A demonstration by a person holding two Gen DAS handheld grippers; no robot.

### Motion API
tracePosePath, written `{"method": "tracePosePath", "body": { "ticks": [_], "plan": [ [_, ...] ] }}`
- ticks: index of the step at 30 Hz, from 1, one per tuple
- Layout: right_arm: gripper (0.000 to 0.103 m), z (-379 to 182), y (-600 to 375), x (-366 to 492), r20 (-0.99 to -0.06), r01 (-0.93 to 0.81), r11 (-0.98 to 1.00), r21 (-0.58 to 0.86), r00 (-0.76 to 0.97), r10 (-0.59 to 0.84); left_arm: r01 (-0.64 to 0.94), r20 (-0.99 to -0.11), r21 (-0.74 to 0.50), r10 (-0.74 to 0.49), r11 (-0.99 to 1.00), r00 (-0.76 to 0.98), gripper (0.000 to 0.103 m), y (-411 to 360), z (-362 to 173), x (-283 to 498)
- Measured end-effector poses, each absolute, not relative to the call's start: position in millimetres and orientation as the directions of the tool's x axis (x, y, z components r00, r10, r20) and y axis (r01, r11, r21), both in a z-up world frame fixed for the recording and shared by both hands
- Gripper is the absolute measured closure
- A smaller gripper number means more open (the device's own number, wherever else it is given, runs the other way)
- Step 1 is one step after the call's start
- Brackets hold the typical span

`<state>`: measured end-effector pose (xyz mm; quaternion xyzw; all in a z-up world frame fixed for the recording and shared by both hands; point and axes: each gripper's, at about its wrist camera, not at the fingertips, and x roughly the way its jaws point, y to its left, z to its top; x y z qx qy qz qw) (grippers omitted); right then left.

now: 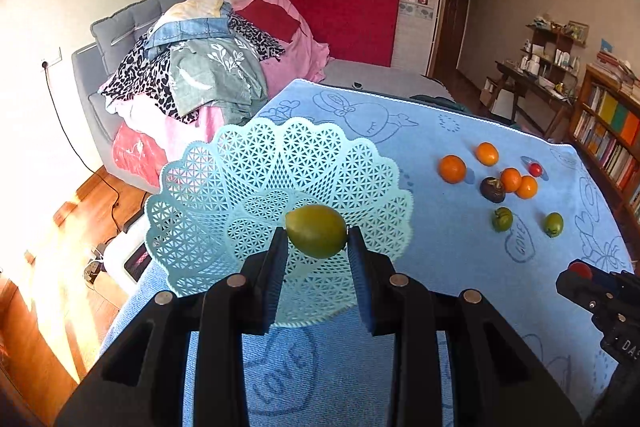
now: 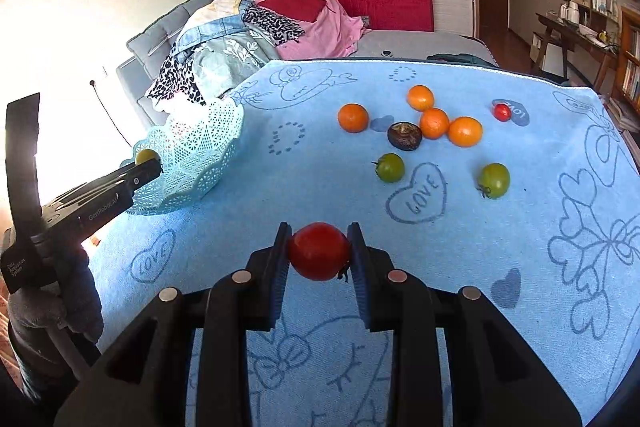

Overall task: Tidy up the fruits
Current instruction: 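Carry both tomatoes into the lattice basket and open both grippers to release them, then move the right gripper to a green tomato and close on it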

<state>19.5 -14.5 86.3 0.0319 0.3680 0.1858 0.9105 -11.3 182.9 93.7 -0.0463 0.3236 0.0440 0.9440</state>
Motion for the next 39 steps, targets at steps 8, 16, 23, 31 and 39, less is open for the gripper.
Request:
{"method": "tracePosePath", "body": {
  "ticks": [8, 16, 23, 31, 39],
  "plan": [
    [0.073, 98.8, 48.1, 57.0, -0.636, -0.385, 0.899, 0.209, 0.645, 0.424, -0.209, -0.639, -0.107, 0.094, 0.972, 0.763, 0.054, 230.3, 86.4, -7.1],
    [0.073, 104.9, 95.4, 78.5, -0.624, -0.447, 0.868, 0.215, 0.621, 0.474, -0.284, -0.606, -0.137, 0.146, 0.949, 0.782, 0.023, 264.6, 100.4, -15.6],
    [0.044, 102.7, 115.8, 87.9, -0.625, -0.456, 0.862, 0.22, 0.613, 0.484, -0.32, -0.557, -0.095, 0.216, 0.943, 0.802, 0.016, 274.6, 115.4, -25.8],
    [0.039, 101.1, 108.9, 85.2, -0.622, -0.419, 0.886, 0.199, 0.644, 0.445, -0.324, -0.554, -0.103, 0.217, 0.94, 0.804, 0.012, 277.6, 118.0, -26.6],
    [0.023, 106.5, 77.9, 81.6, -0.607, -0.354, 0.912, 0.208, 0.684, 0.404, -0.299, -0.554, -0.091, 0.202, 0.95, 0.808, 0.007, 266.3, 115.8, -24.0]
  ]
}}
